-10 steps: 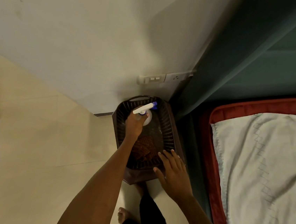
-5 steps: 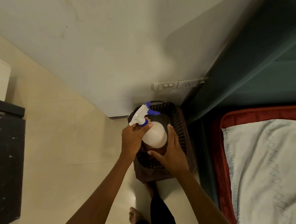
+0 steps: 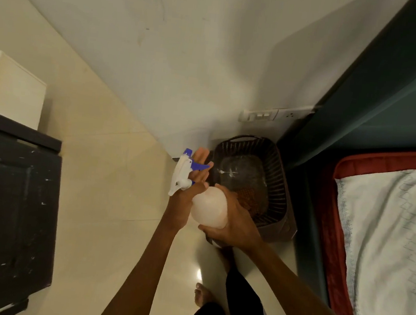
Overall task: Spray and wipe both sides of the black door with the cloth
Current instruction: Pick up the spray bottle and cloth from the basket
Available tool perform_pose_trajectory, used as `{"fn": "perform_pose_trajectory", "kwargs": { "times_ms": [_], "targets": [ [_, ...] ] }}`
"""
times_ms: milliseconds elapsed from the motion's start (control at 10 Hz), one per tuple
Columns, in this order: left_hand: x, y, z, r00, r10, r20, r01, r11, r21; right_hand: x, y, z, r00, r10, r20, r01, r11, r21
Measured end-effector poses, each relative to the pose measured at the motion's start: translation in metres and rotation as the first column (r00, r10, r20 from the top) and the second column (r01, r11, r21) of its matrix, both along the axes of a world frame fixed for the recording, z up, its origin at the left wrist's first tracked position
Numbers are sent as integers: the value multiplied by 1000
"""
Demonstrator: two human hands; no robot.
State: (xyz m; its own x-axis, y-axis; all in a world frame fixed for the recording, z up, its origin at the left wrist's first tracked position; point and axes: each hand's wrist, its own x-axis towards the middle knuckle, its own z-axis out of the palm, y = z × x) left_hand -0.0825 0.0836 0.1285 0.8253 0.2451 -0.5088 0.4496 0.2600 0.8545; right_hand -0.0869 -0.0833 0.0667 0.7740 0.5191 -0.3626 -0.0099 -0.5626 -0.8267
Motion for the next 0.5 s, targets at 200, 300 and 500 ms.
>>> {"fn": "perform_pose_trajectory", "kwargs": {
  "times_ms": [200,300,500],
  "targets": [
    [-16,26,9,994,93,63,-95,995,23,-2,17,4,985,165,-54,-165,986,-2],
    [-25,43,3,986,162,33,-164,985,55,11,3,-13,983,170,-63,-172,984,-37],
    [-38,43,-14,940,338,-57,-328,935,135,58,-34,-82,991,-128,-29,106,913,-394]
  ]
}}
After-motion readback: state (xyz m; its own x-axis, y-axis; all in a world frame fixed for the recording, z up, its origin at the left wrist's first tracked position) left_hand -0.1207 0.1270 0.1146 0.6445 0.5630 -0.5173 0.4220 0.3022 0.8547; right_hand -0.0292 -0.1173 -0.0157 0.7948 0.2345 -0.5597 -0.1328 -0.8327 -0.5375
